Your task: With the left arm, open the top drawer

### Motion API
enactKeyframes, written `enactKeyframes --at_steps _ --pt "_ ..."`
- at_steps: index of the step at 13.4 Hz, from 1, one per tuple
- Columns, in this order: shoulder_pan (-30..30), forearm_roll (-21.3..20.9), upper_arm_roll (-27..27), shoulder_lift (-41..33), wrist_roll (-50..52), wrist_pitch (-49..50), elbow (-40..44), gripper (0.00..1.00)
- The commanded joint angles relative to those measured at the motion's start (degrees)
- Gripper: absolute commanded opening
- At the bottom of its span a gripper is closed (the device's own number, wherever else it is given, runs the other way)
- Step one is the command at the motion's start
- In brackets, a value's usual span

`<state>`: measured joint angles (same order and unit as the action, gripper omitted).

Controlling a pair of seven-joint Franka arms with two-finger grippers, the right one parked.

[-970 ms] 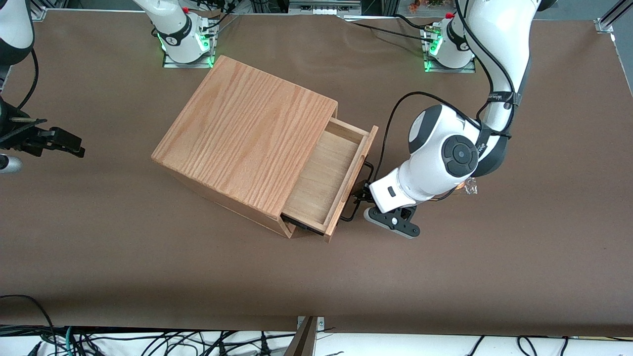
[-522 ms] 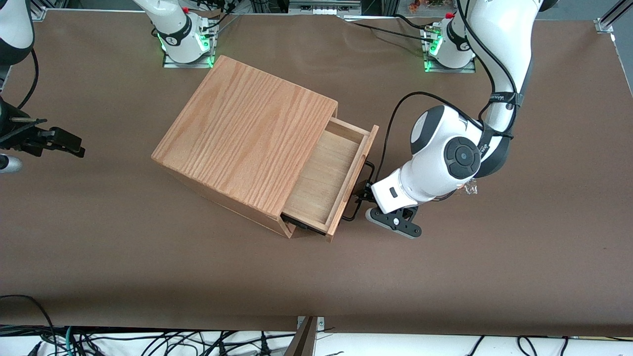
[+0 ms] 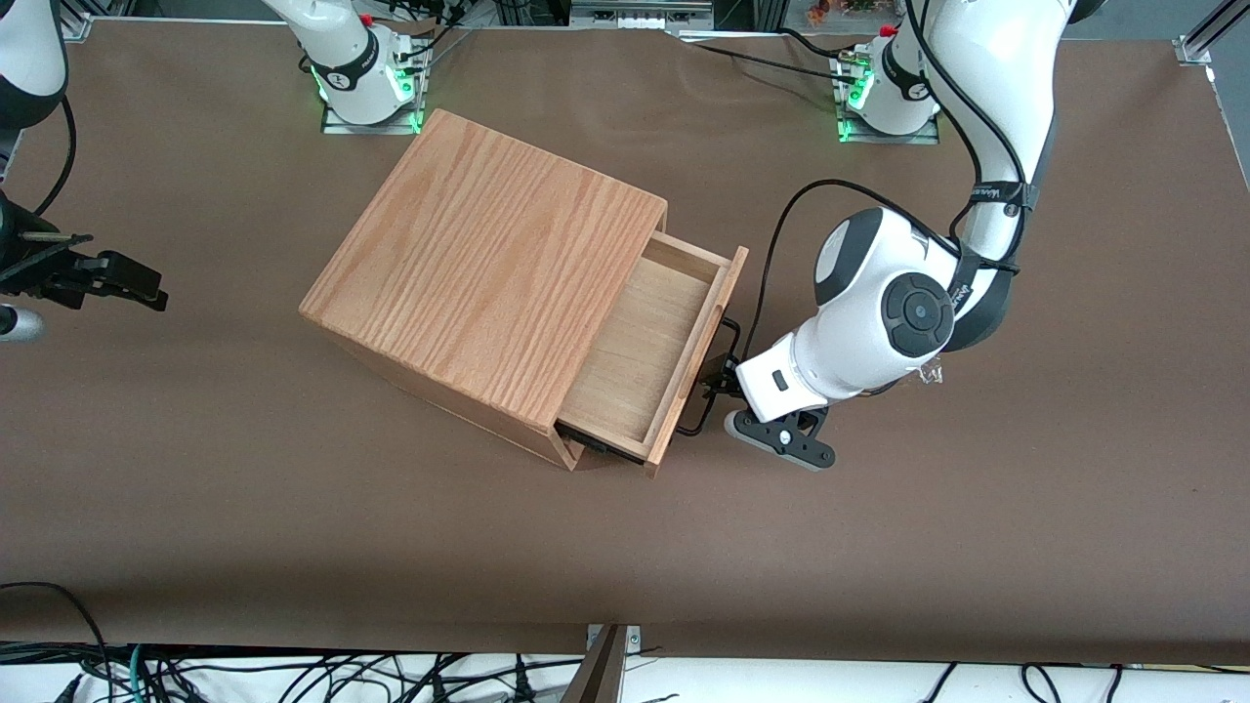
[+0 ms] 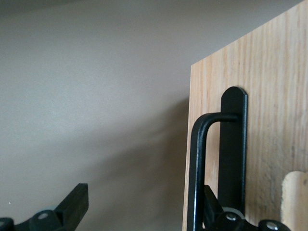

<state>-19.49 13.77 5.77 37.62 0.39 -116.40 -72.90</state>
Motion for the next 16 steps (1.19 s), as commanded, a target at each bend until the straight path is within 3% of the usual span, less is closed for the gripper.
enactKeyframes --at_steps 1,7,14,16 --pt "2.96 -0.85 -1.37 -0.88 -1.45 3.64 0.92 1.00" --pt "2.96 -2.69 -1.11 -1.76 -1.80 4.95 1.10 1.00" --pt "7.35 -2.96 -1.46 -9.57 -1.62 18.38 1.62 1.00" --pt "10.33 -6.27 -1.90 -12.12 -1.80 23.22 1.62 1.00"
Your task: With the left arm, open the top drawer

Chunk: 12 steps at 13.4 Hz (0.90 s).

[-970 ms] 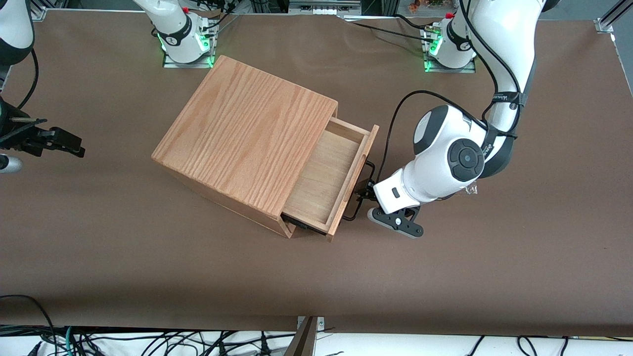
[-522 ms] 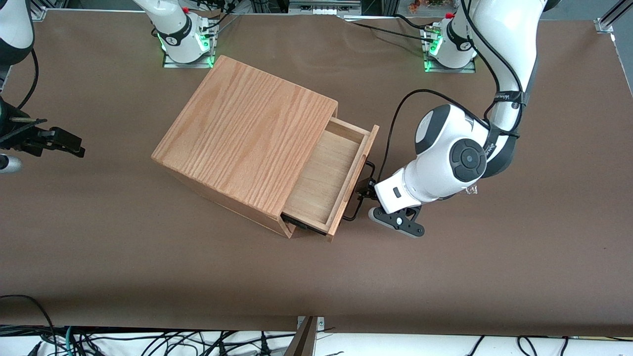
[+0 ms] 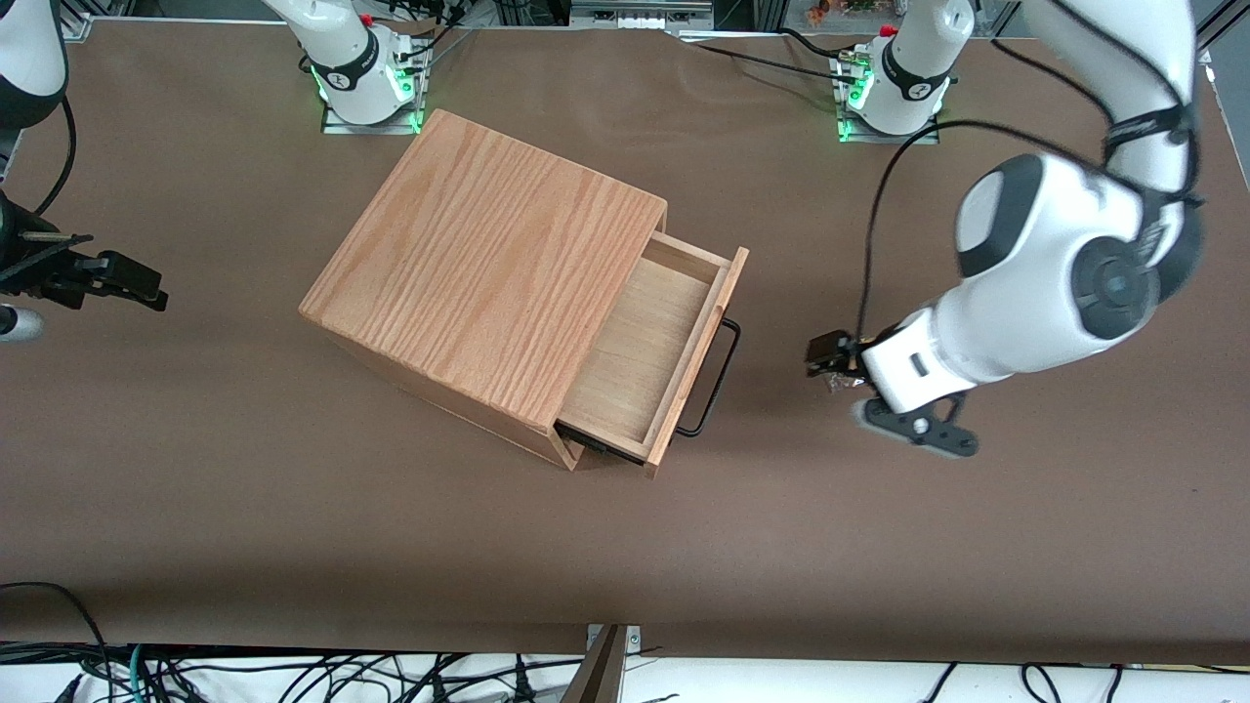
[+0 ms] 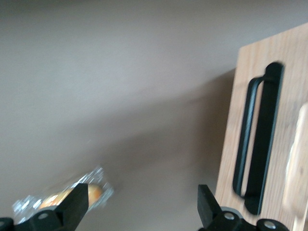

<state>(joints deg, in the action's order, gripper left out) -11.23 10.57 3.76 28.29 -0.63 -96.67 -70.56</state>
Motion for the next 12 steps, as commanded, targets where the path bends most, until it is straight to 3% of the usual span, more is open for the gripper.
enactKeyframes --at_steps 1,6,10,12 --pt "3.22 -5.19 0.11 -4.54 -0.78 4.99 -0.72 1.00" --pt "9.20 -10.47 0.19 -7.63 -0.95 12.65 -0.63 1.00" --pt "9.29 -10.83 -0.24 -9.47 -1.04 11.86 -1.68 1.00" --pt "9.82 -10.83 -0.51 -13.76 -1.04 7.06 -7.36 1.00"
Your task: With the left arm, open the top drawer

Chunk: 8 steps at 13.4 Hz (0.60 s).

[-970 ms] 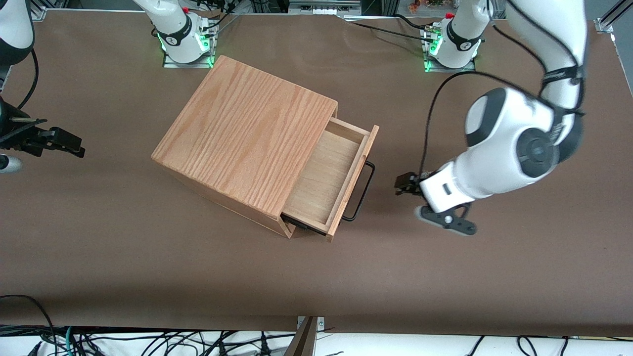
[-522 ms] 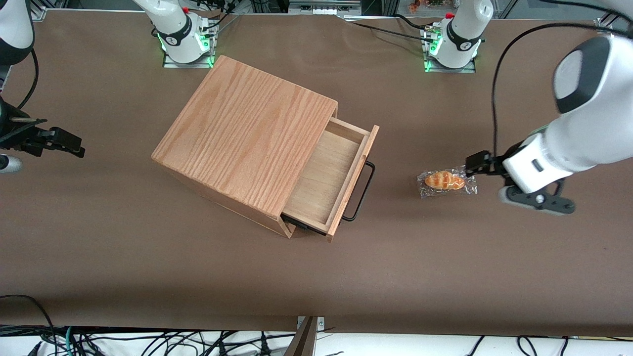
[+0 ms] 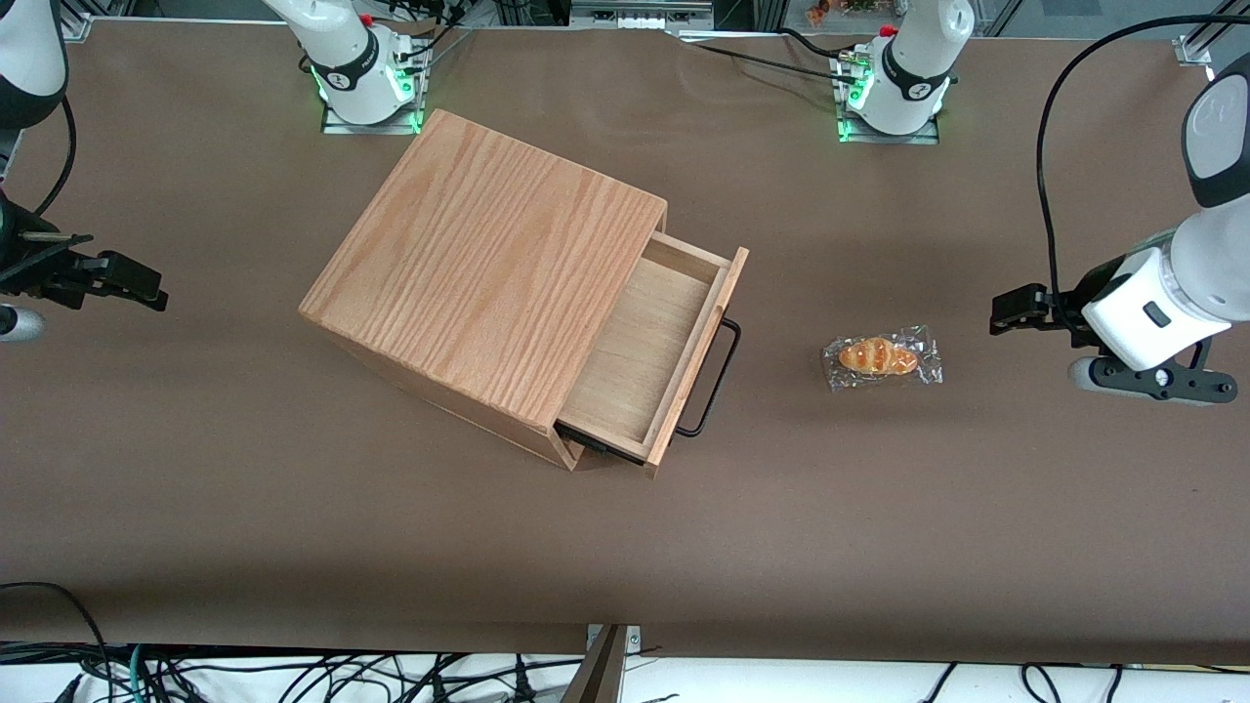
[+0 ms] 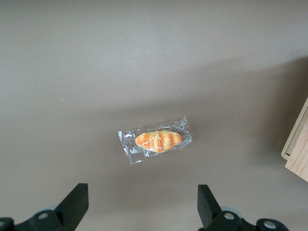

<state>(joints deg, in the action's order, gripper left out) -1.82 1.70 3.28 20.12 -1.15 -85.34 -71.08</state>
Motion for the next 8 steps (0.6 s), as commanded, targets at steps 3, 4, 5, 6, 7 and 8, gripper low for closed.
enactKeyframes --at_steps 3,4,5,6,7,8 --pt "2.43 -2.40 -0.21 -15.08 -2.36 -9.49 -20.11 1.00" --pt "3.74 -2.31 -0.12 -17.11 -3.76 -11.76 -23.54 1.00" --pt "4.71 -2.31 -0.12 -19.39 -5.17 -14.30 -27.49 1.00" --pt "5.25 -1.70 -0.21 -20.72 -5.36 -15.89 -29.97 1.00" --pt "5.25 -1.52 -0.38 -20.82 -5.10 -16.26 -30.08 1.00" --pt "5.16 -1.52 -0.38 -20.91 -4.92 -16.26 -30.08 1.00"
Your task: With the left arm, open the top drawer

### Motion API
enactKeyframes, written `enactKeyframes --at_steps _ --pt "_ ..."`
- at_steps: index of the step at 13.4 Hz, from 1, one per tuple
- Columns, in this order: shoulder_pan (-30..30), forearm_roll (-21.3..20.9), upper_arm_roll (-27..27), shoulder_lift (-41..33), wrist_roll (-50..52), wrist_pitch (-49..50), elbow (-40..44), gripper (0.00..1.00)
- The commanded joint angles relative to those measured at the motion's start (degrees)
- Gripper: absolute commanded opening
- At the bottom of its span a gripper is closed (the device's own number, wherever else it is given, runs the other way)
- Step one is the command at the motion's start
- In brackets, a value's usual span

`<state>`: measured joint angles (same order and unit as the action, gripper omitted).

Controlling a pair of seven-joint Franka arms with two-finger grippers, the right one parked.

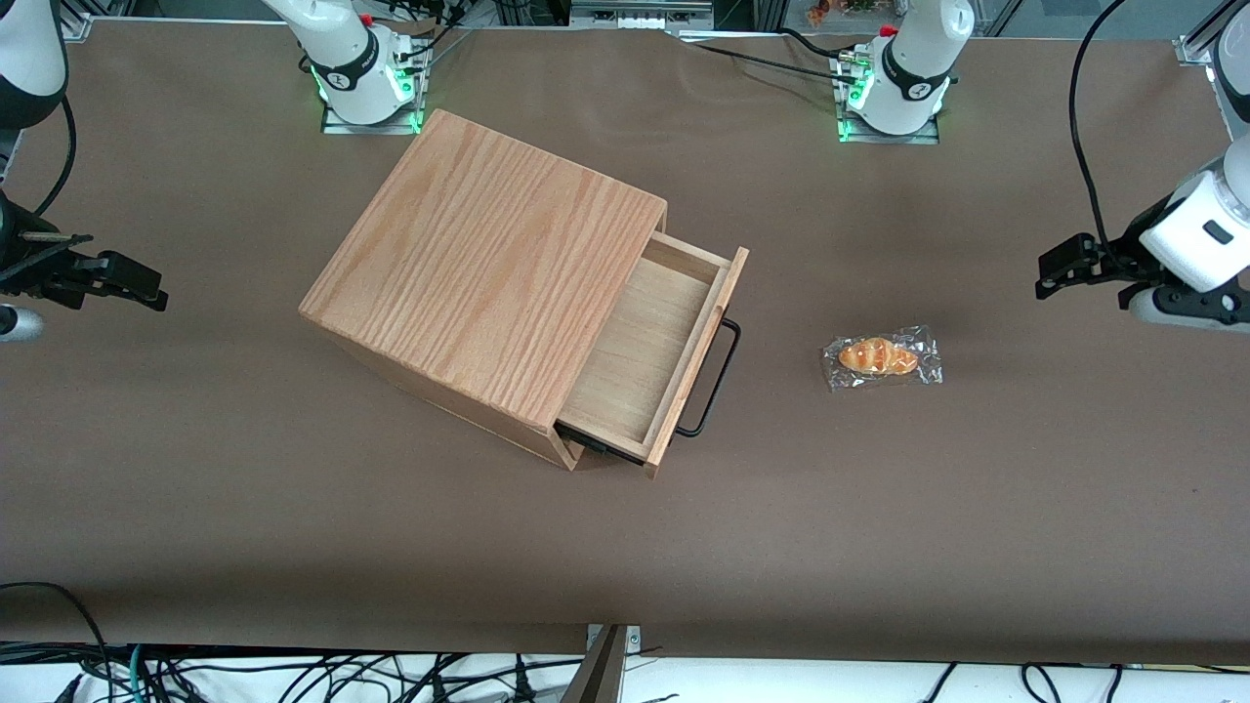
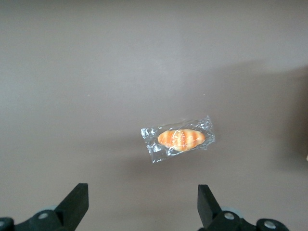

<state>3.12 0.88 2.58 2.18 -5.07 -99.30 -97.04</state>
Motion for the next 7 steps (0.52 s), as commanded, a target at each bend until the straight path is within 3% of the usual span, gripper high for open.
enactKeyframes --at_steps 1,7 --pt "0.22 -0.71 0.32 -3.23 -1.00 -2.30 -4.64 1.00" --pt "0.31 -0.71 0.15 -3.41 -1.00 -2.13 -5.00 1.00"
